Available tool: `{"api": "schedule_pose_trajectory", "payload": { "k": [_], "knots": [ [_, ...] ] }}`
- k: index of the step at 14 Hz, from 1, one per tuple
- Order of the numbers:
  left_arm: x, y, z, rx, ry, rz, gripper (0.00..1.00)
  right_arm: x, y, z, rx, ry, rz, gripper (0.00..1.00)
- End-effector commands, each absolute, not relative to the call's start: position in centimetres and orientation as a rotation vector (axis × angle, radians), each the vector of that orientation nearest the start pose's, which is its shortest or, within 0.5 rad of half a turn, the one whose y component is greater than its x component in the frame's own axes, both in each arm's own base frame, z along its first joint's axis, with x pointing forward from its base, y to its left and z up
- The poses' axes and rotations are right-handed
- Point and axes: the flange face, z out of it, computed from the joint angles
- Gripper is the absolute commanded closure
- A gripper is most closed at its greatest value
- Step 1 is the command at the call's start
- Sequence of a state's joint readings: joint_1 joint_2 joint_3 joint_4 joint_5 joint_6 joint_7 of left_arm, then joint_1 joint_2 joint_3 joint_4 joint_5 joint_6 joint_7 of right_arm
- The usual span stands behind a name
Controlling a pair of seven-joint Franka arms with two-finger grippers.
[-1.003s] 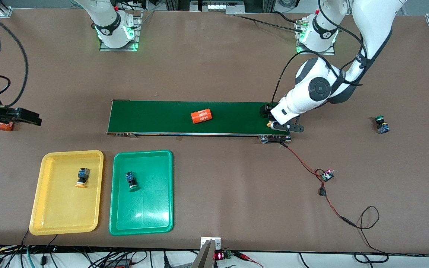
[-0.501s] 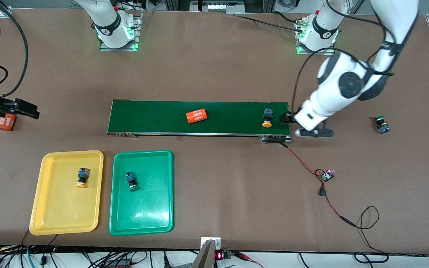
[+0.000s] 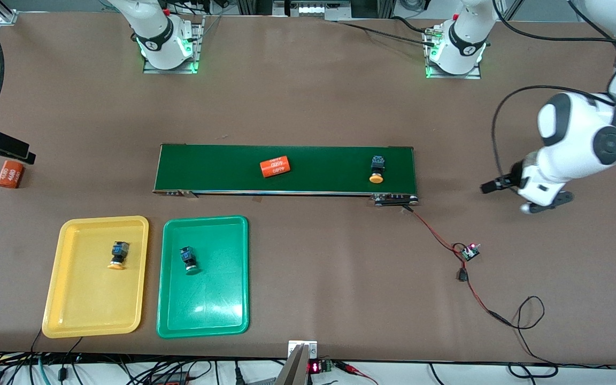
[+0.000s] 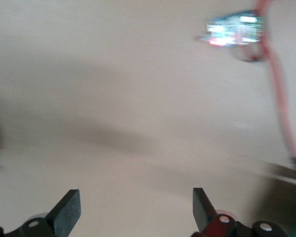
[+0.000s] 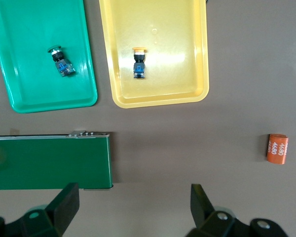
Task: Sort buttons by color to trays
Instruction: 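Reach the left gripper to the last green-cap button and grasp it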
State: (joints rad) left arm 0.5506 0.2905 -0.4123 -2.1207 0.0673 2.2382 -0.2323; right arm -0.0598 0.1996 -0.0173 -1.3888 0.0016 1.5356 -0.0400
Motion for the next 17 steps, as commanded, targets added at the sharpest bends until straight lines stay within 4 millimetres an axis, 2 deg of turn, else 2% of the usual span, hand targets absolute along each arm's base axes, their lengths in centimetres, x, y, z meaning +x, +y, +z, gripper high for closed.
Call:
{"api": "schedule_pose_trajectory", "payload": {
  "k": [1, 4, 5, 6, 8, 9, 10, 11, 12, 13, 14, 16, 17],
  "knots": [
    [53.8, 14.7, 25.6, -3.133, -0.319, 0.268, 0.00, 59.2, -3.5, 59.1, -3.149, 0.029, 0.061, 0.00],
    [52.7, 20.3, 23.6, -3.082, -0.197, 0.247, 0.00, 58.9, -2.7, 59.3, -3.153, 0.014, 0.085, 0.00],
    [52.2, 22.2, 22.2, -3.064, -0.187, 0.231, 0.00, 58.8, -2.7, 59.5, -3.151, 0.017, 0.090, 0.00],
    [51.8, 22.9, 20.7, -3.065, -0.184, 0.235, 0.00, 58.8, -2.6, 59.6, -3.151, 0.017, 0.088, 0.00],
    [51.4, 23.7, 19.0, -3.076, -0.198, 0.232, 0.01, 58.8, -2.8, 59.7, -3.151, 0.022, 0.085, 0.00],
    [51.3, 23.7, 18.6, -3.079, -0.199, 0.235, 0.12, 58.7, -2.9, 59.8, -3.150, 0.022, 0.083, 0.00],
    [51.1, 23.6, 18.1, -3.083, -0.198, 0.250, 0.27, 58.7, -2.9, 59.8, -3.150, 0.022, 0.080, 0.00],
    [51.0, 23.5, 18.1, -3.083, -0.199, 0.262, 0.54, 58.8, -2.8, 59.8, -3.150, 0.019, 0.076, 0.00],
    [51.0, 23.5, 18.1, -3.083, -0.197, 0.264, 0.69, 58.8, -2.8, 60.0, -3.149, 0.012, 0.071, 0.00],
    [51.1, 23.6, 18.4, -3.082, -0.172, 0.257, 0.78, 58.8, -2.8, 60.2, -3.144, 0.017, 0.068, 0.00],
    [51.2, 23.7, 18.8, -3.082, -0.145, 0.249, 0.86, 58.8, -3.1, 60.5, -3.143, 0.017, 0.058, 0.00],
    [51.6, 23.7, 20.2, -3.075, -0.122, 0.223, 0.87, 58.8, -3.4, 60.5, -3.142, 0.022, 0.058, 0.00],
    [51.8, 22.9, 21.3, -3.071, -0.109, 0.252, 0.87, 58.8, -3.5, 60.4, -3.144, 0.024, 0.061, 0.00]
  ]
}}
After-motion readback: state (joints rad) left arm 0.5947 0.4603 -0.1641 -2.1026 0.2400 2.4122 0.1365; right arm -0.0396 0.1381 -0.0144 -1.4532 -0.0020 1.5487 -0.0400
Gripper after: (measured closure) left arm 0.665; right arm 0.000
